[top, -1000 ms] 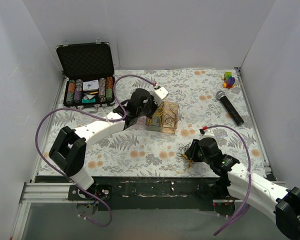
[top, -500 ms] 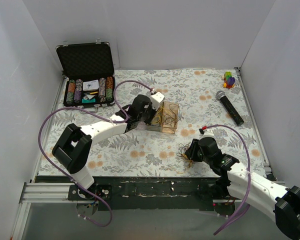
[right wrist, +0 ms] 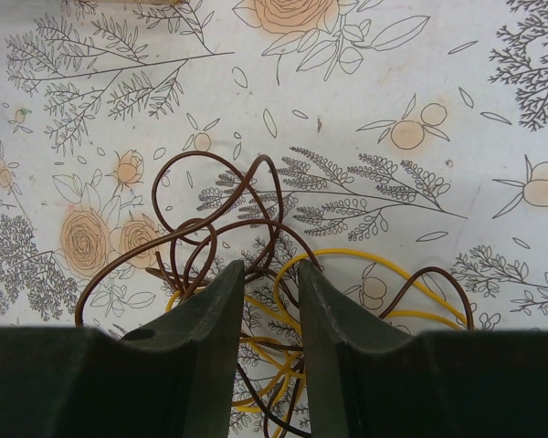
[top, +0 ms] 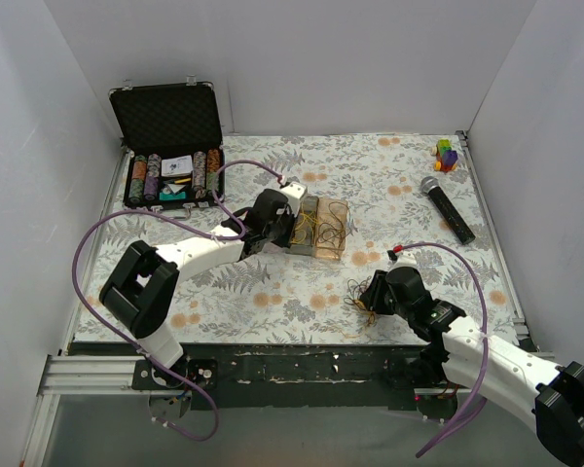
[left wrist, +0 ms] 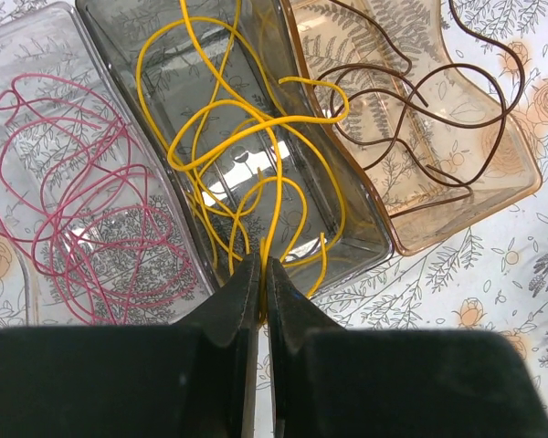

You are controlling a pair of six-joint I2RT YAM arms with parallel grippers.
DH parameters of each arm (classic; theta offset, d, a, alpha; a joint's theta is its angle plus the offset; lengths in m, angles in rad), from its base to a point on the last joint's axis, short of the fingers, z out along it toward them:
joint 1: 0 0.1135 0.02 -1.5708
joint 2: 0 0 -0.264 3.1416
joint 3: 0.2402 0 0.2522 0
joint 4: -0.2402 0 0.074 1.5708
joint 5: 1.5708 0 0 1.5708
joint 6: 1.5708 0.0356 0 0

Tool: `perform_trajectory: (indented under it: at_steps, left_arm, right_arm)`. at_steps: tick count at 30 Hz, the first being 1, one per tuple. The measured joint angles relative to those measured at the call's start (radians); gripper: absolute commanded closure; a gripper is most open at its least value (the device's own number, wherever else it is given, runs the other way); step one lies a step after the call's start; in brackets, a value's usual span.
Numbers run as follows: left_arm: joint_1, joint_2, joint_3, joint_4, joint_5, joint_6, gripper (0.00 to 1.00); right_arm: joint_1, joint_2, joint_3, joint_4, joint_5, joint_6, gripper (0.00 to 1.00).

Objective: Untangle the cables
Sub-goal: Place the cable in the bin.

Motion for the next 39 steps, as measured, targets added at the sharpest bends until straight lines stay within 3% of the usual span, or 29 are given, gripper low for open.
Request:
perform_trajectory:
  at_steps: [2,5,7,10,21,27,31,39]
  left_arm:
    - [0.000,0.000,0.000,-0.005,-0.002,-0.019,0.97]
    - [0.000,0.000,0.000,-0.012,0.002,-0.042,0.66]
    - [0.000,0.000,0.002,-0.021,0.006,-0.053,0.50]
    - [0.000,0.000,0.010,-0.035,0.014,-0.070,0.40]
    - [-0.002,-0.034,0.071,-0.084,0.048,-0.065,0.39]
    - [0.000,-0.045,0.141,-0.080,0.143,-0.016,0.43]
    - [0.000,-0.041,0.169,-0.085,0.281,0.165,0.41]
    - [0.018,-0.034,0.113,-0.067,0.452,0.850,0.41]
  right_arm:
    - [0.000,0.000,0.000,0.000,0.000,0.000,0.61]
    - [0.000,0.000,0.000,0.000,0.000,0.000,0.61]
    - [0.000,0.000,0.000,0.000,0.000,0.000,0.61]
    - [0.000,0.000,0.000,0.001,0.000,0.000,0.61]
    - [0.000,0.000,-0.002,0.005,0.000,0.001,0.61]
    - [0.000,0.001,-0.002,0.007,-0.001,0.003,0.61]
    - [0.000,0.006,-0.002,0.013,-0.002,0.005,0.61]
    - [0.000,0.007,-0.004,0.020,-0.006,0.004,0.61]
